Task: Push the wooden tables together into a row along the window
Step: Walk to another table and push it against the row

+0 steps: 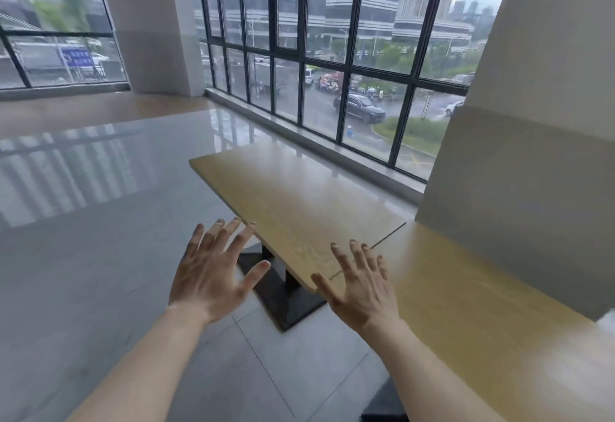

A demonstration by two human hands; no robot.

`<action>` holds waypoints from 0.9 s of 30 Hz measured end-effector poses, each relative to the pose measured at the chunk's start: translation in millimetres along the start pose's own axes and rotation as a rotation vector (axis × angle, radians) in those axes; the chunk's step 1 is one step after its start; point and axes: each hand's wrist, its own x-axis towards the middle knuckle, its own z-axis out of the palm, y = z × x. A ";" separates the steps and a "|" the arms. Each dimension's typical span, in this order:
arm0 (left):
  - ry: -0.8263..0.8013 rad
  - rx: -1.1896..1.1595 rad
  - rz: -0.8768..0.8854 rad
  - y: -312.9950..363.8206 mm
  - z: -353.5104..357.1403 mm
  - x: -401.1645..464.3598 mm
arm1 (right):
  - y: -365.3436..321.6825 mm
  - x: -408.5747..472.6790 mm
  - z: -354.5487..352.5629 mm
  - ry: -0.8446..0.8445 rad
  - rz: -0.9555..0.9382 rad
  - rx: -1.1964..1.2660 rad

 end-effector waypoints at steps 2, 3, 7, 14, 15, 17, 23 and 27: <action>0.000 -0.004 0.013 -35.1 12.3 28.3 | -13.2 37.1 17.6 -0.006 0.013 -0.017; 0.000 -0.010 0.020 -52.1 18.8 42.7 | -19.5 54.7 26.3 -0.004 0.027 -0.021; 0.010 -0.041 0.065 -126.4 46.4 115.8 | -56.3 132.0 61.4 0.027 0.091 -0.033; -0.023 -0.116 0.195 -248.9 82.1 251.1 | -125.6 253.2 102.3 0.047 0.271 -0.024; -0.029 -0.126 0.203 -264.4 89.3 268.6 | -131.3 267.5 107.1 0.043 0.295 -0.027; -0.057 -0.142 0.228 -291.9 105.6 300.0 | -138.7 291.7 119.3 0.022 0.343 -0.035; -0.160 -0.198 0.337 -336.8 171.9 385.2 | -144.5 359.4 175.1 0.009 0.505 0.018; -0.219 -0.199 0.431 -351.5 227.8 442.1 | -137.5 408.2 216.7 0.045 0.608 0.051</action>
